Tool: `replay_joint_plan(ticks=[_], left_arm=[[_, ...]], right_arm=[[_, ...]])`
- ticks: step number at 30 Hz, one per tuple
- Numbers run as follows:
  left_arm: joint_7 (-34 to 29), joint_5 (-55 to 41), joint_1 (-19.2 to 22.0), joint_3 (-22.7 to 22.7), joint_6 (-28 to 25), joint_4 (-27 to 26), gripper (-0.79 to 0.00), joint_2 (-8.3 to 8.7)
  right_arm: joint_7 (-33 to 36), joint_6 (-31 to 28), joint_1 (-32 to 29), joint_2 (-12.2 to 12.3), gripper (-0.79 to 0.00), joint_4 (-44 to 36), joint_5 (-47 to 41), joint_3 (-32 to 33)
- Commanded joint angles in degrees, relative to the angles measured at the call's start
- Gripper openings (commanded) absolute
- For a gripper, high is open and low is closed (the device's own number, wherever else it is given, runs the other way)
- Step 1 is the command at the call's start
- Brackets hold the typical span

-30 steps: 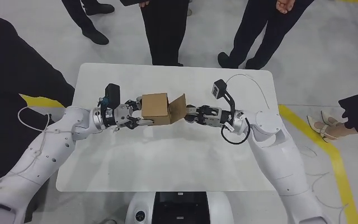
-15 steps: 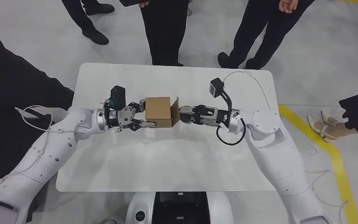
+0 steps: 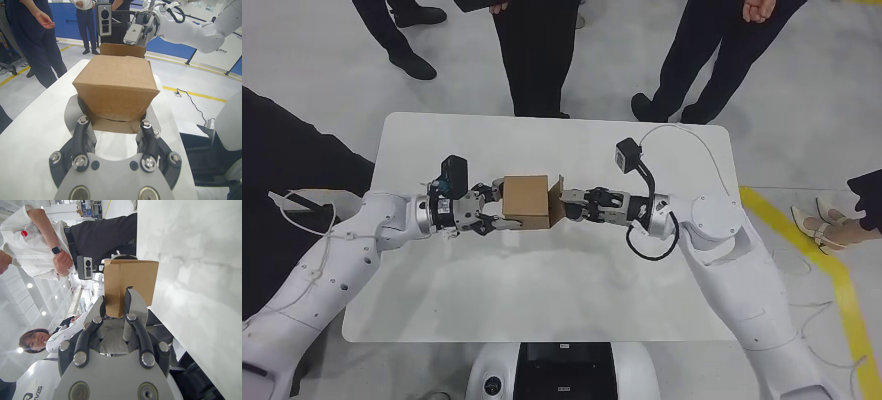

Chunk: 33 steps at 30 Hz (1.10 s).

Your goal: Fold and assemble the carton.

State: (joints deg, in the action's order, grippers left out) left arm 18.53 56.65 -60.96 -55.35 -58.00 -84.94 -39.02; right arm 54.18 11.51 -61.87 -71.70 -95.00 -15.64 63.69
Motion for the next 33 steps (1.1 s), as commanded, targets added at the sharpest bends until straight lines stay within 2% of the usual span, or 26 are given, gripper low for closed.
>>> replay_joint_plan(ticks=[1,7,15,23,30,33], left_arm=[[0.12,0.25,-0.25,-0.18,0.0,-0.16,-0.585,0.0],[0.43,0.51,-0.7,-0.73,0.0,-0.23,-0.585,-0.12],[0.88,0.96,-1.35,-1.58,0.0,-0.78,-0.588,-0.34],[0.65,1.38,-1.9,-2.26,0.0,-1.07,-0.585,-0.62],[0.5,1.49,-2.36,-2.96,0.0,-1.31,-0.588,-0.94],[0.86,1.68,-2.71,-3.52,0.0,-1.5,-0.594,-1.1]], right_arm=[[-0.05,-0.24,-0.06,-0.03,-0.597,-0.11,-1.14,-0.08],[0.03,-0.39,-0.01,-0.17,-0.542,0.66,-5.09,-0.42],[-1.96,1.51,0.62,-0.09,-0.637,2.25,-4.52,-1.09],[-0.81,1.14,0.7,-0.06,-0.597,3.26,-8.41,-0.87],[-1.55,1.94,0.71,0.01,-0.668,4.3,-9.65,-1.0],[-2.04,2.5,0.71,0.1,-0.665,4.62,-9.39,-1.02]])
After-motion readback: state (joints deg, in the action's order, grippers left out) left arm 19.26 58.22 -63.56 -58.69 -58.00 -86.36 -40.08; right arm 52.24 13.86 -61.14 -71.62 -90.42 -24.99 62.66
